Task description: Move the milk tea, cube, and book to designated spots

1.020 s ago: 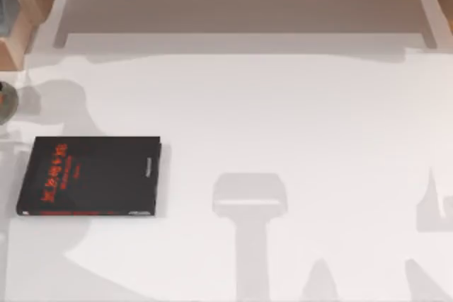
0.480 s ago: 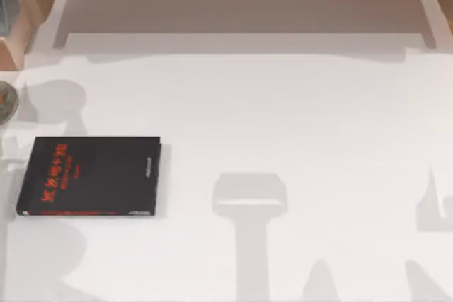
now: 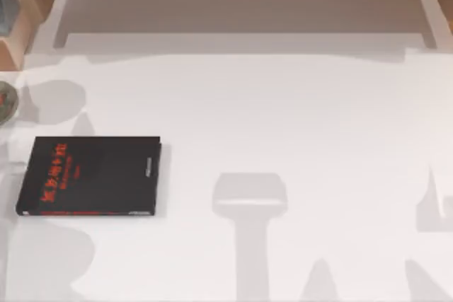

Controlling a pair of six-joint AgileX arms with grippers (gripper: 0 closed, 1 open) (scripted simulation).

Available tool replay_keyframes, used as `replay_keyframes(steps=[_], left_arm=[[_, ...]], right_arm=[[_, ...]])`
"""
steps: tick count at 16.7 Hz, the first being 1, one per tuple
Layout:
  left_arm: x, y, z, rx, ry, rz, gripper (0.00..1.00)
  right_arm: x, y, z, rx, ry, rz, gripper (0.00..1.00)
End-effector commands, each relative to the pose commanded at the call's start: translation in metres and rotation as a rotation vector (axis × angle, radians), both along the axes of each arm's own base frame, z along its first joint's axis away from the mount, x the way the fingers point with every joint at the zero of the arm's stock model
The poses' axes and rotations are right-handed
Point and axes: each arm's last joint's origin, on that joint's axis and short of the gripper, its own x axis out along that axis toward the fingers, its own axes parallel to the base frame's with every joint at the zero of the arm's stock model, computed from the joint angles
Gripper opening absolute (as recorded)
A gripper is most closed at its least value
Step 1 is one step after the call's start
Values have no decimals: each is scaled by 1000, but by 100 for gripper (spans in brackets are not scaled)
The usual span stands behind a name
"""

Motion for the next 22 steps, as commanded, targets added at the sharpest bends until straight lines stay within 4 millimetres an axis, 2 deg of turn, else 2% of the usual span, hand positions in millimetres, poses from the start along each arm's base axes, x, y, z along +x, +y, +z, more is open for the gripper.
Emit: replay_keyframes(steps=[7, 14, 17, 22], left_arm=[[-16, 0, 34, -2, 9, 1, 100], [-14, -1, 40, 0, 1, -5, 100], [4, 3, 57, 5, -10, -5, 100], [53, 27, 106, 0, 43, 60, 100]], right_arm=[[0, 0, 0, 0, 0, 0, 100], [0, 0, 0, 0, 0, 0, 100], [0, 0, 0, 0, 0, 0, 100], [0, 0, 0, 0, 0, 0, 100]])
